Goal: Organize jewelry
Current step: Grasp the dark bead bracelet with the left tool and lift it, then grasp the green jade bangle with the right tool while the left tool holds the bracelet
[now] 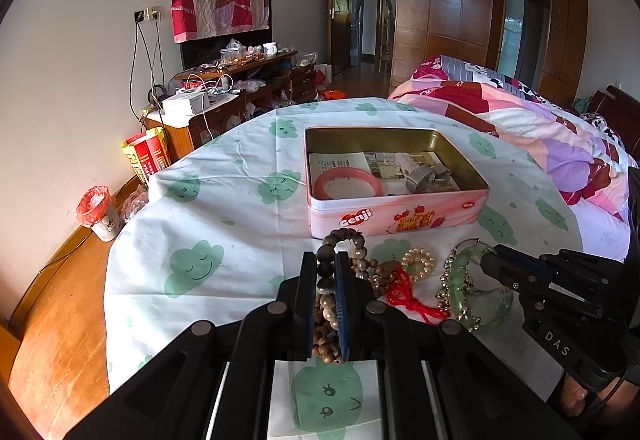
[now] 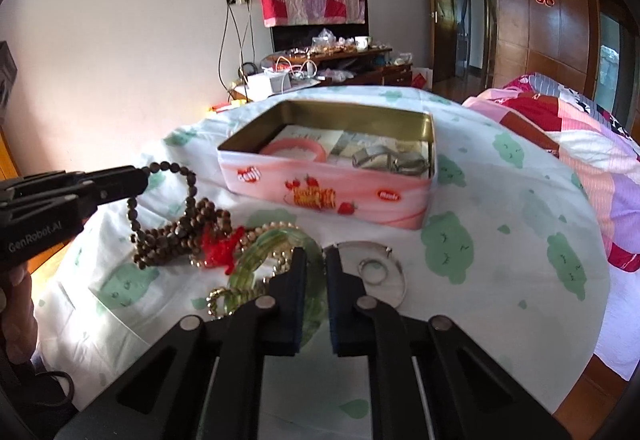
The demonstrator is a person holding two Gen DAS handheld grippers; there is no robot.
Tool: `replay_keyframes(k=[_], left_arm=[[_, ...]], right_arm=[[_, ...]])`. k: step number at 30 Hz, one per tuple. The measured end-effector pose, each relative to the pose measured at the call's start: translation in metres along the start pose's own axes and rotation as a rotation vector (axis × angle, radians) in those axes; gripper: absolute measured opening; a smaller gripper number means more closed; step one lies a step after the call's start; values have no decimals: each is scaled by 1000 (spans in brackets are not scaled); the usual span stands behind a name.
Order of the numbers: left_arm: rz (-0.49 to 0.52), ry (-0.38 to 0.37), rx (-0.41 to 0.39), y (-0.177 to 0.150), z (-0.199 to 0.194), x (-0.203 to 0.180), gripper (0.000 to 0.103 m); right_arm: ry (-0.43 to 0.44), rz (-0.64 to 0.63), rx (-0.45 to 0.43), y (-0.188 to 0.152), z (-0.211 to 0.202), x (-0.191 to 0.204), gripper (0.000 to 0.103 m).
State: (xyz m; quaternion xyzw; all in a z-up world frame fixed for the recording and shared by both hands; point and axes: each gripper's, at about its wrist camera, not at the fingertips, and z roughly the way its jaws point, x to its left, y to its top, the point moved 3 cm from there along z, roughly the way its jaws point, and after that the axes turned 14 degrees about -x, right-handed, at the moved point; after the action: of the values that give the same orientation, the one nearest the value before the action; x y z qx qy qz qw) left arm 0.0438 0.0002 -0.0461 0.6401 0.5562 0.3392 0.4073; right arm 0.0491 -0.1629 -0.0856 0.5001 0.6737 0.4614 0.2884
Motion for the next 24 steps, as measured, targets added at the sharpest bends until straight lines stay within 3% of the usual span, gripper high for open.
replay_keyframes(k=[24], left_arm=[[0,-4,-31,11,-8,-2,8]], right_arm=[[-16,-1,-48,20,-15,-8,12]])
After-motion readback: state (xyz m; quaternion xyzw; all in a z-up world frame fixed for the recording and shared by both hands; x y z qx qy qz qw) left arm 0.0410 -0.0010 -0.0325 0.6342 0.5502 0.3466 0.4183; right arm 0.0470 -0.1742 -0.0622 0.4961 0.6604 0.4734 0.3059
